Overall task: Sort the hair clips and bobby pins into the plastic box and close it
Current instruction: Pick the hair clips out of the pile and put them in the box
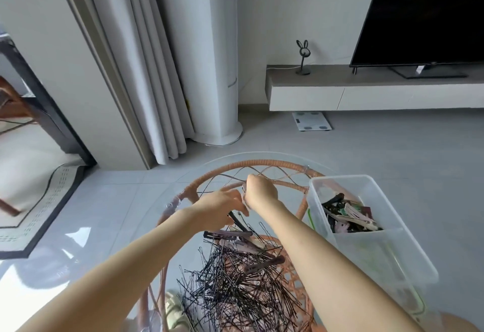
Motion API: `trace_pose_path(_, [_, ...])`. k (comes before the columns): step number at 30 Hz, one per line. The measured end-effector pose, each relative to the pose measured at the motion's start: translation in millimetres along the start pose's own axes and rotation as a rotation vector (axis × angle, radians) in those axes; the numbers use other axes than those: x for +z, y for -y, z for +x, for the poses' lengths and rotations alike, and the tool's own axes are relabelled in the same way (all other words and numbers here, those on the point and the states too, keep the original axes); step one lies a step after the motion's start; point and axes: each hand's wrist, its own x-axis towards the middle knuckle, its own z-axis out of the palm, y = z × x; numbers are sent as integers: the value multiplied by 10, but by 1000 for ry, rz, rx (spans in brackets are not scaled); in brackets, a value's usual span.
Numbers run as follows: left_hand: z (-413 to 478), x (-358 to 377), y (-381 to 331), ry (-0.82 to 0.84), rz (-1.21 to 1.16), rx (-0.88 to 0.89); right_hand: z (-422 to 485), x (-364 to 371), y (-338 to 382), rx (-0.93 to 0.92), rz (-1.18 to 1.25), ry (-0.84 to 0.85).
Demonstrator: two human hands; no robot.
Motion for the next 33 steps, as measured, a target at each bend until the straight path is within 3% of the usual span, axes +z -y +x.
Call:
trace_pose_path(8, [23, -133, -19, 205, 42, -11, -28, -28, -168, -20, 130, -6])
trace_pose_path(12, [10, -183, -16, 180, 110, -7, -266, -230, -235, -50, 261, -106])
trace_pose_path(15, [-13, -194, 30, 173, 24, -80, -443, -368, -298, -83, 315, -155])
trace_pose_path(22, [-136, -438, -74, -193, -287, -122, -920, -771, -678, -155, 455, -324])
trace_pose_path(28, [67, -642, -849, -422, -651, -64, -1035, -1034, -1426, 89, 606, -545])
trace_pose_path(30, [238, -619, -1171, -437, -671, -11, -999, -1044, -1623, 171, 597, -579])
trace_pose_path(33, [542, -504, -1535, -472, -516, 25, -932, -982, -1807, 244, 552, -545])
